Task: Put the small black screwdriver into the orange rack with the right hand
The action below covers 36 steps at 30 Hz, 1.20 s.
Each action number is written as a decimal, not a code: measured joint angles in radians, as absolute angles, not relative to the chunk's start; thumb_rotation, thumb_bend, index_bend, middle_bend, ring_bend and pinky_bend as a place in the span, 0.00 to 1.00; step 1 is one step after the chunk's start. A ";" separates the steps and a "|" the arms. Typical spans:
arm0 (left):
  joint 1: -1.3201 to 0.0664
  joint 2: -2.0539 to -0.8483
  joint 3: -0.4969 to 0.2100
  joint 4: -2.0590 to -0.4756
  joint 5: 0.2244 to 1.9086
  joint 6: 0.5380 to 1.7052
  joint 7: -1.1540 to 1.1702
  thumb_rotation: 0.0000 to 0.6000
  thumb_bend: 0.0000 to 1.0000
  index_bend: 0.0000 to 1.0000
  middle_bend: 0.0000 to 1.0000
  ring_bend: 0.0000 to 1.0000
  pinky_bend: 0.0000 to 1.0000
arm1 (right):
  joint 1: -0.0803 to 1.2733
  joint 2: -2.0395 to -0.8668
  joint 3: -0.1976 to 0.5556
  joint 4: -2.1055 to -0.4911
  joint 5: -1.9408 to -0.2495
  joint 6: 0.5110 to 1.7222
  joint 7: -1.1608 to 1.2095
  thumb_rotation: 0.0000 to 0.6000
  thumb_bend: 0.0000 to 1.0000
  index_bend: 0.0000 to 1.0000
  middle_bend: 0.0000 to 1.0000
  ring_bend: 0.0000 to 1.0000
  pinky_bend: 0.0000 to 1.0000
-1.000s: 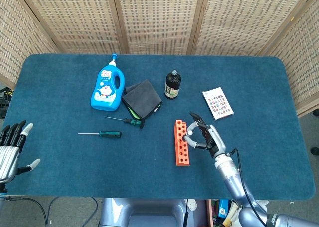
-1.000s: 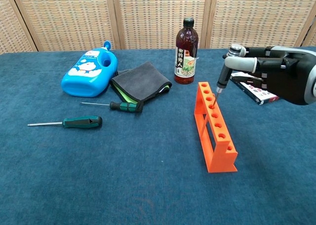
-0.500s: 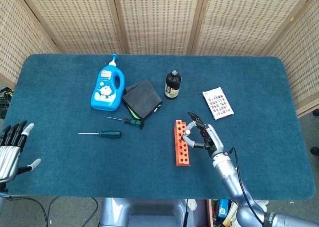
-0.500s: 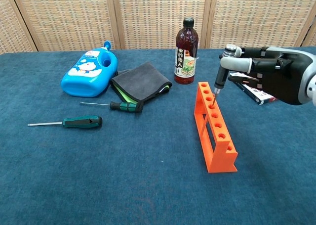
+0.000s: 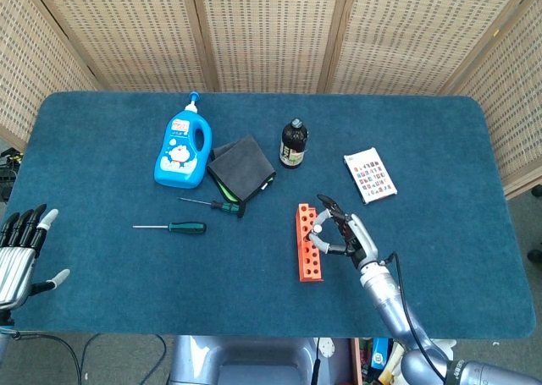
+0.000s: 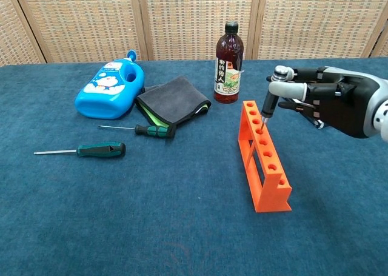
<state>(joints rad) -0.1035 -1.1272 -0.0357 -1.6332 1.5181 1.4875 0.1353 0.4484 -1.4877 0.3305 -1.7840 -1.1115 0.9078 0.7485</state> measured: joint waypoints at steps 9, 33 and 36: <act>-0.105 -1.128 -0.035 -1.631 1.518 1.484 0.137 1.00 0.00 0.00 0.00 0.00 0.00 | 0.449 -1.498 0.328 -1.763 -1.116 0.901 0.759 1.00 0.29 0.63 0.07 0.00 0.00; -0.105 -1.132 -0.040 -1.630 1.509 1.487 0.146 1.00 0.00 0.00 0.00 0.00 0.00 | 0.454 -1.505 0.327 -1.735 -1.115 0.877 0.766 1.00 0.29 0.64 0.07 0.00 0.00; -0.105 -1.132 -0.040 -1.629 1.509 1.488 0.145 1.00 0.00 0.00 0.00 0.00 0.00 | 0.454 -1.507 0.326 -1.732 -1.113 0.874 0.765 1.00 0.29 0.64 0.07 0.00 0.00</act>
